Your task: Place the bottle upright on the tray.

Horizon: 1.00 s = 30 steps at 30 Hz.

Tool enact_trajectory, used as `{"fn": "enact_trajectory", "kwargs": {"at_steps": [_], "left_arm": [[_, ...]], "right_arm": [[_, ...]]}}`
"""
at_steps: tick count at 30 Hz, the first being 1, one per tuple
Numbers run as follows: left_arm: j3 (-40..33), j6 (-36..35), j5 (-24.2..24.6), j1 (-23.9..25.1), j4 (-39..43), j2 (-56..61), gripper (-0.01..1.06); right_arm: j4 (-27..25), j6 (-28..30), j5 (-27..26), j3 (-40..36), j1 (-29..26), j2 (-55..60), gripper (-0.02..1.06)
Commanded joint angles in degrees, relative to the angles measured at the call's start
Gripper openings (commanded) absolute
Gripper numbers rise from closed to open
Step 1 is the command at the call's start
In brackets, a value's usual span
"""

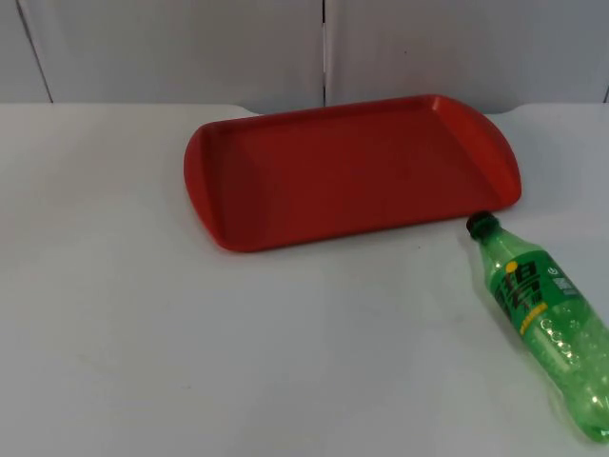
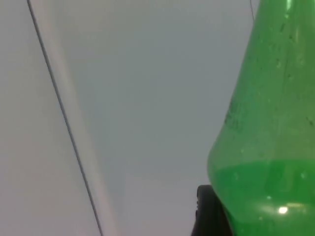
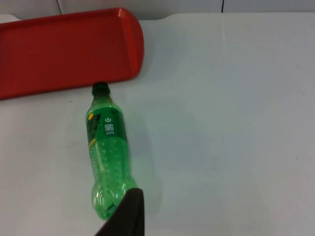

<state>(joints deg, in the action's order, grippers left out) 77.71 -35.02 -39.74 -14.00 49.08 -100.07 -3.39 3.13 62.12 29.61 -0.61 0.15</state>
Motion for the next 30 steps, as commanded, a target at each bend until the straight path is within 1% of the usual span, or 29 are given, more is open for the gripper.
{"fn": "enact_trajectory", "kwargs": {"at_steps": [1, 5, 6, 7, 8, 9, 10, 11, 12, 14, 18, 21, 22, 23, 25, 30], "left_arm": [[-0.3, 1.5, -1.2, 0.1, -3.5, -1.0, 0.0], [-0.3, 5.4, -3.9, 0.1, -9.6, -5.7, 0.0], [-0.3, 5.4, -3.9, 0.1, -9.6, -5.7, 0.0], [-0.3, 6.6, -4.9, 0.1, -10.7, -7.1, 0.0], [-0.3, 8.1, -7.0, 0.1, -11.4, -9.3, 0.0], [-0.3, 8.6, -7.6, 0.1, -11.6, -9.9, 0.0], [-0.3, 10.9, -10.6, 0.1, -12.9, -12.4, 0.0], [-0.3, 10.9, -10.6, 0.1, -12.9, -12.4, 0.0], [-0.3, 11.6, -12.7, 0.1, -13.1, -14.1, 0.0], [-0.3, 12.3, -15.2, 0.1, -15.8, -17.2, 0.0], [-0.3, 12.7, -16.9, 0.1, -20.9, -21.4, 0.0], [-0.3, 18.6, -18.1, 0.1, -25.1, -25.1, 0.0], [-0.3, 18.6, -18.1, 0.1, -25.1, -25.1, 0.0], [-0.3, 20.0, -18.5, 0.1, -26.0, -26.2, 0.0], [-0.1, 22.0, -20.4, 0.1, -26.4, -28.2, 0.0], [1.8, 23.4, -21.1, 0.1, -28.0, -32.1, 0.0]], "right_arm": [[-0.3, 0.3, -0.4, 0.0, -0.3, -0.2, 1.05], [-0.3, 0.3, -0.4, 0.0, -0.3, -0.2, 1.05], [-0.3, 0.3, -0.4, 0.0, -0.3, -0.2, 1.05], [-0.3, 0.3, -0.4, 0.0, -0.3, -0.2, 1.05], [-0.3, 0.3, -0.4, 0.0, -0.3, -0.2, 1.05], [-0.3, 0.3, -0.4, 0.0, -0.3, -0.2, 1.05], [-0.3, 0.3, -0.4, 0.0, -0.3, -0.2, 1.05], [-0.3, 0.3, -0.4, 0.0, -0.3, -0.2, 1.05], [-0.3, 0.3, -0.4, 0.0, -0.3, -0.2, 1.05], [-0.3, 0.3, -0.4, 0.0, -0.3, -0.2, 1.05], [-0.3, 0.3, -0.4, 0.0, -0.3, -0.2, 1.05], [-0.3, 0.3, -0.4, 0.0, -0.3, -0.2, 1.05], [-0.3, 0.3, -0.4, 0.0, -0.3, -0.2, 1.05], [-0.3, 0.3, -0.4, 0.0, -0.3, -0.2, 1.05], [-0.3, 0.3, -0.4, 0.0, -0.3, -0.2, 1.05], [-0.3, 0.3, -0.4, 0.0, -0.3, -0.2, 1.05]]}}
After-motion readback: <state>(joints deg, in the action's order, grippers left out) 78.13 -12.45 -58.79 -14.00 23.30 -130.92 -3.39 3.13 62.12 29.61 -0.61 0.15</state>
